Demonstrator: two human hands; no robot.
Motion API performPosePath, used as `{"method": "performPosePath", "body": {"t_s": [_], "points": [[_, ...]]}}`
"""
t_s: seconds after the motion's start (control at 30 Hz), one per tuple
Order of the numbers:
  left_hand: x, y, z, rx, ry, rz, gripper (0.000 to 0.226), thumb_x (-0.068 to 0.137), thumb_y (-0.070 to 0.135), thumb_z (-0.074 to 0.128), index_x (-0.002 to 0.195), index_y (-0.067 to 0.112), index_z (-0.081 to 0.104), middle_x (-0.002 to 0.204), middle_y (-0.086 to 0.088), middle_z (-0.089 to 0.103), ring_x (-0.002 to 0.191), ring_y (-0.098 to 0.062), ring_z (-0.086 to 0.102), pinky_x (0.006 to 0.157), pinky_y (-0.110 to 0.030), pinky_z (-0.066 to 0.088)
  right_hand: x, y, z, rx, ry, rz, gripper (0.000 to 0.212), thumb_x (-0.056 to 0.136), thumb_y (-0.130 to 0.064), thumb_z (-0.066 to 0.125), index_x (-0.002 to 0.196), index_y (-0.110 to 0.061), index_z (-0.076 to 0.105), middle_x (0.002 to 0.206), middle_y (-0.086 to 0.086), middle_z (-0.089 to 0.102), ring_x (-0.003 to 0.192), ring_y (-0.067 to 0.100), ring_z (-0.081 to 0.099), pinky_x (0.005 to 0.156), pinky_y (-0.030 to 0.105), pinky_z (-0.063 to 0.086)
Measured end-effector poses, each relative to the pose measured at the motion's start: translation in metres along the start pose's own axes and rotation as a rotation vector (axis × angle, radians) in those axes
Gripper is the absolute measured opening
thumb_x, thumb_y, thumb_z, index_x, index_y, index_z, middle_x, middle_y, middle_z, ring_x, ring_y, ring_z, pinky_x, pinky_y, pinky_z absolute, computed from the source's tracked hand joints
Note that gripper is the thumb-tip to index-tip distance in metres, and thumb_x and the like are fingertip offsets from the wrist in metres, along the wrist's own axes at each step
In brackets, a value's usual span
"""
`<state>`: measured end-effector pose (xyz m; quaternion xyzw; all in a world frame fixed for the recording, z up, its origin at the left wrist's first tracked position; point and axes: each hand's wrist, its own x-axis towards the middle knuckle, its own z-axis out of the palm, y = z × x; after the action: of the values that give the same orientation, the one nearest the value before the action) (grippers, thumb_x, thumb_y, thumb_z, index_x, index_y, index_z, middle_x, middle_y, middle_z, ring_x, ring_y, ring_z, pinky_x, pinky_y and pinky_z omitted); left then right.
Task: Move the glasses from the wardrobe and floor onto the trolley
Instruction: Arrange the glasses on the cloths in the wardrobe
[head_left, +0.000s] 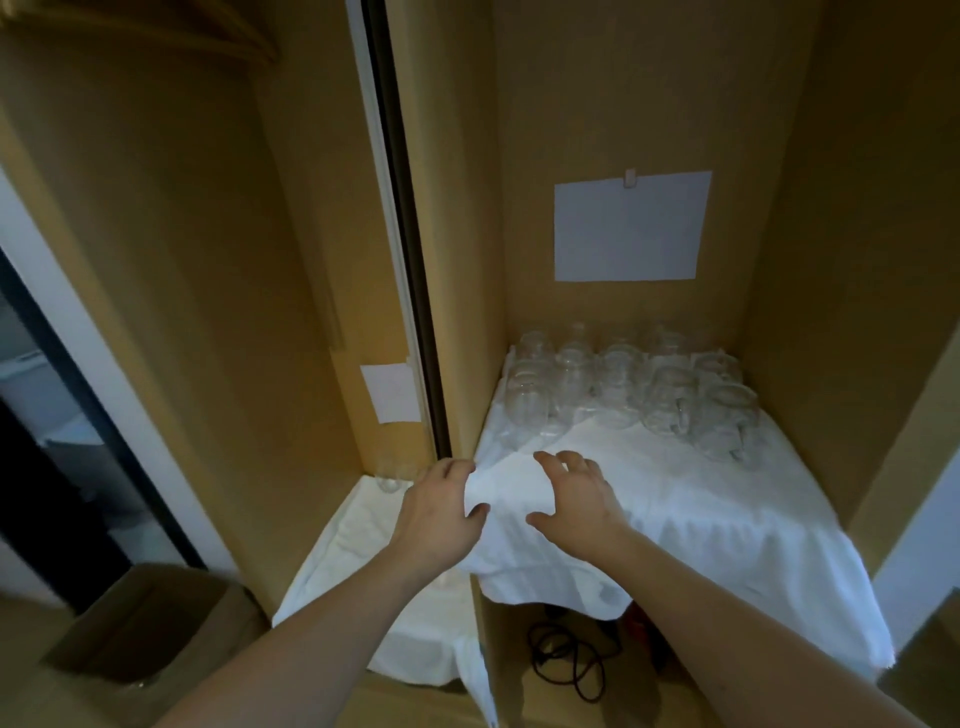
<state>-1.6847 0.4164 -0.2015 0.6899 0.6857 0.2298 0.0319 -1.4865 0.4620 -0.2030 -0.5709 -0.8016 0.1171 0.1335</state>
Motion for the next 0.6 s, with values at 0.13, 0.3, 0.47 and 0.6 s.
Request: {"method": "performPosePath", "body": {"t_s": [0.13,0.3,0.47,0.6], "points": [[-0.006,-0.018,-0.007,0.006,0.014,0.016,0.050,0.092,0.043,0.065,0.137,0.025,0.051,0.137,0.001,0.055,0.126,-0.022,0.049,0.101,-0.033,0.044,-0.005,-0.020,0.005,-0.013,-0.008,-0.007,0.082,0.088,-0.047,0.068,0.156,-0.027,0.026,0.156,0.006,0.034,0.138,0.028,0.035,0.112,0.040,0.039],[-0.007,-0.057,-0.025,-0.043,0.019,0.036,0.053,0.091,0.044,0.064,0.139,0.025,0.050,0.140,0.001,0.054,0.128,-0.022,0.048,0.104,-0.036,0.044,-0.001,-0.062,0.015,-0.037,-0.009,0.008,0.078,0.089,-0.047,0.067,0.155,-0.027,0.029,0.155,0.004,0.036,0.137,0.026,0.037,0.112,0.037,0.039],[-0.015,-0.122,-0.050,-0.065,0.022,0.012,0.050,0.093,0.040,0.062,0.138,0.022,0.050,0.141,-0.001,0.053,0.129,-0.024,0.046,0.105,-0.037,0.043,0.006,-0.128,0.044,-0.034,-0.035,0.007,0.077,0.089,-0.042,0.070,0.154,-0.025,0.033,0.152,0.005,0.040,0.137,0.027,0.039,0.110,0.037,0.041],[-0.024,-0.179,-0.065,-0.087,0.020,-0.013,0.050,0.094,0.039,0.063,0.138,0.021,0.050,0.143,-0.002,0.051,0.131,-0.025,0.043,0.106,-0.036,0.040,0.013,-0.183,0.077,-0.023,-0.048,-0.007,0.074,0.086,-0.044,0.072,0.149,-0.028,0.037,0.144,0.005,0.046,0.132,0.026,0.042,0.105,0.035,0.043]]}}
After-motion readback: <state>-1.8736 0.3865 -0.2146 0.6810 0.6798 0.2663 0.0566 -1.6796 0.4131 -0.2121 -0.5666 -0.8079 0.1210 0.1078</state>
